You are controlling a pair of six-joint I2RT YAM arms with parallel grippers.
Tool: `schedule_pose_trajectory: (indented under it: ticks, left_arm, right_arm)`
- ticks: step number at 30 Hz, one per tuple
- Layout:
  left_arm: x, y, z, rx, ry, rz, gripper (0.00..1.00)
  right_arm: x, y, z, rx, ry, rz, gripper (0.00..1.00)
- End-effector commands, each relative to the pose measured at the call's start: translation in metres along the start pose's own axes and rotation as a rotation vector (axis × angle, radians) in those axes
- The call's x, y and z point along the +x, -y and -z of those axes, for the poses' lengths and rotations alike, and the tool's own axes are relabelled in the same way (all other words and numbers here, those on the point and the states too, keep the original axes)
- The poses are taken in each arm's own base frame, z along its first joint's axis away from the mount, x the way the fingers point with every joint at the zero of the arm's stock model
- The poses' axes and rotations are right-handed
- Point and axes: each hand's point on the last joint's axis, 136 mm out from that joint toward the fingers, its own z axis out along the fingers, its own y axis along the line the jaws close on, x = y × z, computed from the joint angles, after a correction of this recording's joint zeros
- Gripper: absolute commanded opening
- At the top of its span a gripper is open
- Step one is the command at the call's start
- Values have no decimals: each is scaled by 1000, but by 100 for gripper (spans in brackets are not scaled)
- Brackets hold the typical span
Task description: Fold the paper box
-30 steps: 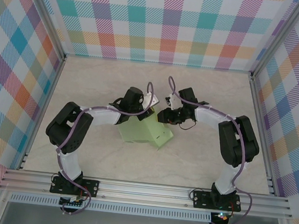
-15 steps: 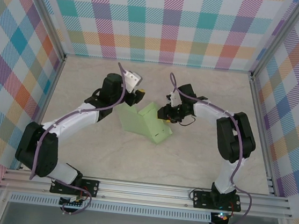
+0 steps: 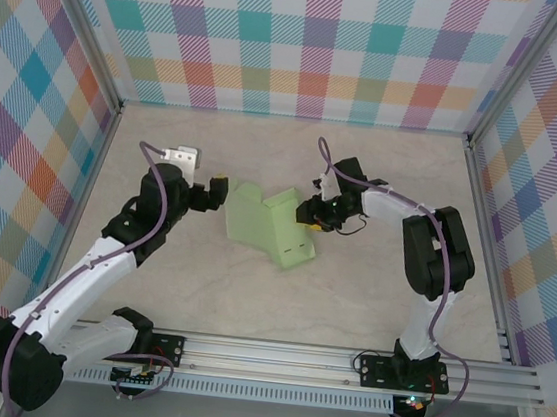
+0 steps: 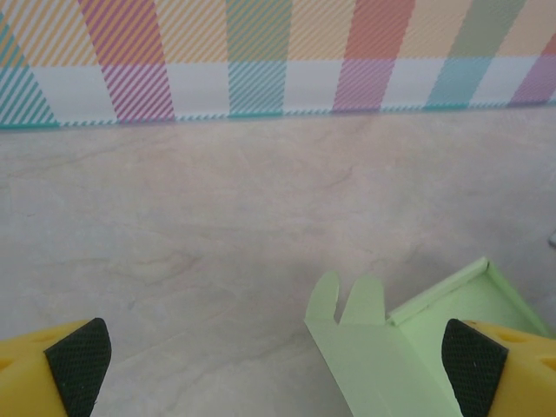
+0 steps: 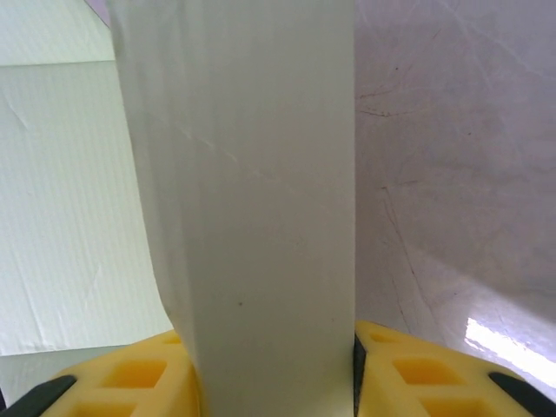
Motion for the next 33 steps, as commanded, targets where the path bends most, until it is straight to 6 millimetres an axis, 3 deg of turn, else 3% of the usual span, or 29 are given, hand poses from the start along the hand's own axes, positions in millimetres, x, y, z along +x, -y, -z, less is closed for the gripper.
schedule_pose_trajectory:
  ticks: [1,11,19,26,30,33]
  left_arm:
    - [-7,3,-3,33,39,-84,100]
    - [1,45,-28,253,101,-180,100]
    - [20,55,-69,288,106,-131,100]
    - [19,51,-83,253,99,-43,100]
    - [23,43,-92,201,54,22,100]
    - [21,45,-99,195,4,112,100]
  right_arm:
    - [-6,-11,8,-21,-1,88,41]
    - [1,-27,42,41,-12,337,41]
    - [2,-7,65,283,-83,593,41]
    - [-4,-6,70,443,-142,781,43]
    - [-3,-12,68,493,-173,833,58]
    - [-3,-31,76,438,-83,815,66]
